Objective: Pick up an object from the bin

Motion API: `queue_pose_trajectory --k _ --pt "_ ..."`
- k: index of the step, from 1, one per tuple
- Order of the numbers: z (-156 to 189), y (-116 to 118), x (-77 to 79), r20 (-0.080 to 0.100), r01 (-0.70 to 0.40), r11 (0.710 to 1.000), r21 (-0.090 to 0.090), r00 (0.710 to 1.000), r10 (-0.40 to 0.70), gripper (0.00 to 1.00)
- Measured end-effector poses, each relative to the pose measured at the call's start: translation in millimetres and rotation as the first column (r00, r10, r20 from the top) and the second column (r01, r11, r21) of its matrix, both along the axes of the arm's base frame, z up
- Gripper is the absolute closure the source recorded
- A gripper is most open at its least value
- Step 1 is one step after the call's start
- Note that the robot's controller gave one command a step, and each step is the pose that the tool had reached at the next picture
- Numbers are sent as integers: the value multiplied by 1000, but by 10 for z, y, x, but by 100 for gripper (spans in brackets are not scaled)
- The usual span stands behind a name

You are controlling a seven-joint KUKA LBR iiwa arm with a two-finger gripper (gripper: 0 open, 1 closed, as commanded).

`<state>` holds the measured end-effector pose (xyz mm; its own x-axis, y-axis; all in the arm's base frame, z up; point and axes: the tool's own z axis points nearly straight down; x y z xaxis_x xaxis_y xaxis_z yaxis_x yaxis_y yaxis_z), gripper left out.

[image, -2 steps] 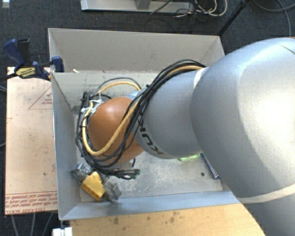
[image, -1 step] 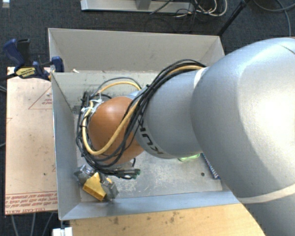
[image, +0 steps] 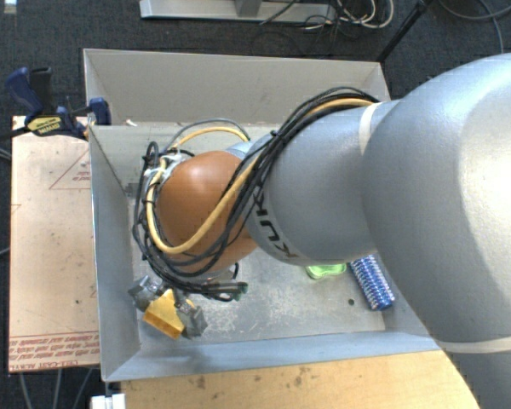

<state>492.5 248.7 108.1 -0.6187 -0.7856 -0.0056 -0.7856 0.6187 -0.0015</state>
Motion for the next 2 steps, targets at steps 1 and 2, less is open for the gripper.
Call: queue_pose_trajectory --k 1,2 --pt "230 10 9 -1 3 1000 -1 1000 -3 100" --pt "804 25 27 3 6 1000 1 1000 -6 100"
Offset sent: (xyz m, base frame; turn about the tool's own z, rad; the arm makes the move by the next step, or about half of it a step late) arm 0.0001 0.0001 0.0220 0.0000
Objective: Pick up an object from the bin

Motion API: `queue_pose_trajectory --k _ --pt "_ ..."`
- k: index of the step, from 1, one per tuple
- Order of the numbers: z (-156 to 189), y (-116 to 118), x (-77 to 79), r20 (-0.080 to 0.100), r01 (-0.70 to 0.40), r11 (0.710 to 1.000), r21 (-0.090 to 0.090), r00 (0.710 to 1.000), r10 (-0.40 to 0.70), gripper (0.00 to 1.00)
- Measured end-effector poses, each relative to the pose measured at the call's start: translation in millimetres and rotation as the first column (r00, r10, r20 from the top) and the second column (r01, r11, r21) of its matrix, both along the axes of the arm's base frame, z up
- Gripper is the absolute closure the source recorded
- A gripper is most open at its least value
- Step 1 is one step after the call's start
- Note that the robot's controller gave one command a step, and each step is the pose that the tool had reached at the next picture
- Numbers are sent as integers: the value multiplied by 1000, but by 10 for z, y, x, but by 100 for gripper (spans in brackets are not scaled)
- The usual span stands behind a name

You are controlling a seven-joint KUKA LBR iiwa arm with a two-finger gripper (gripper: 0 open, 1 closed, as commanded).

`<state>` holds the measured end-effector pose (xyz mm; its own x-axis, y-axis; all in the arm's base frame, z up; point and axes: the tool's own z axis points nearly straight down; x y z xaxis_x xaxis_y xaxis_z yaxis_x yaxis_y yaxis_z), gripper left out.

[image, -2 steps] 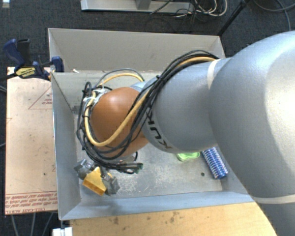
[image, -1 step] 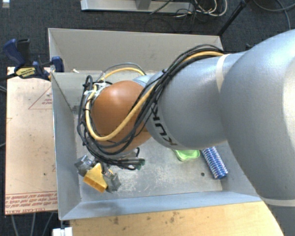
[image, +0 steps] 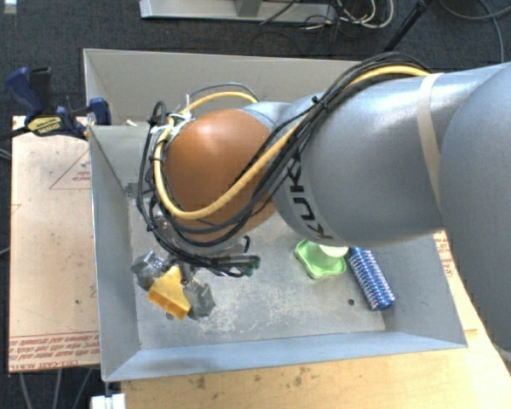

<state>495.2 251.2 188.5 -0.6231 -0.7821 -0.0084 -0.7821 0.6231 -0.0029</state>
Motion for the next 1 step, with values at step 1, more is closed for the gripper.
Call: queue_pose_trajectory --k 1 --pt "102 9 8 -4 3 1000 -2 1000 -3 100"
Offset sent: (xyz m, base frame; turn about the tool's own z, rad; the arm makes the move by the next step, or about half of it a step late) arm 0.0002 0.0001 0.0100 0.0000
